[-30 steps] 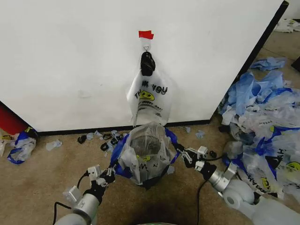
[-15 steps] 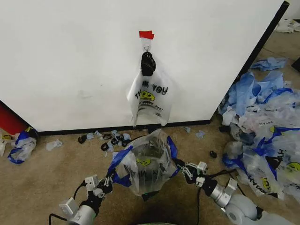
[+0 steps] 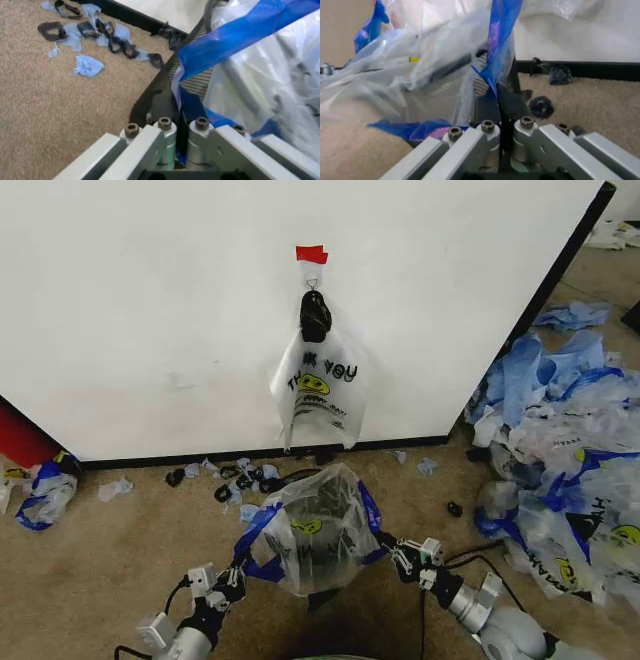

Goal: Pick up the garbage bag from the wall and place it over the trash bin.

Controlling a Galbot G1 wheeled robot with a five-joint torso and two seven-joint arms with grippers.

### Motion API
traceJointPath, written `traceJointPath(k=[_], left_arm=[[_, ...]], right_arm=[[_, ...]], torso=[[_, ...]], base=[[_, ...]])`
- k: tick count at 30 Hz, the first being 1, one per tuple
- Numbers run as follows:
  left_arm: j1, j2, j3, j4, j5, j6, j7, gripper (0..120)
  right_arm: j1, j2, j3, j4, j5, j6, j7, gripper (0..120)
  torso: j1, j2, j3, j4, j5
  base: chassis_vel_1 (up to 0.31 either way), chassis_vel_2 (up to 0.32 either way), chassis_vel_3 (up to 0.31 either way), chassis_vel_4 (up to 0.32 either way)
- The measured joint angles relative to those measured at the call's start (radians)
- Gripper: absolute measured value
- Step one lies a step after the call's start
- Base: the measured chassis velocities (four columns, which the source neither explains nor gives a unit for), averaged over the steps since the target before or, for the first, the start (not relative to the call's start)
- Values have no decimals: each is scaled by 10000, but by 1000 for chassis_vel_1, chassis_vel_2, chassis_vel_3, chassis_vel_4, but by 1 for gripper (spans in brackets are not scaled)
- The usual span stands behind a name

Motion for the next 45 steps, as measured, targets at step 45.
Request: traceJointPath(k=[45], left_arm=[[-1953,-1322,1218,2776,86,-484,249,0]], right_arm=[[1462,1586,-378,-2249,127,-118,-140,0]], torso=[[1,0,0,1,0]], base=[[0,0,0,0]])
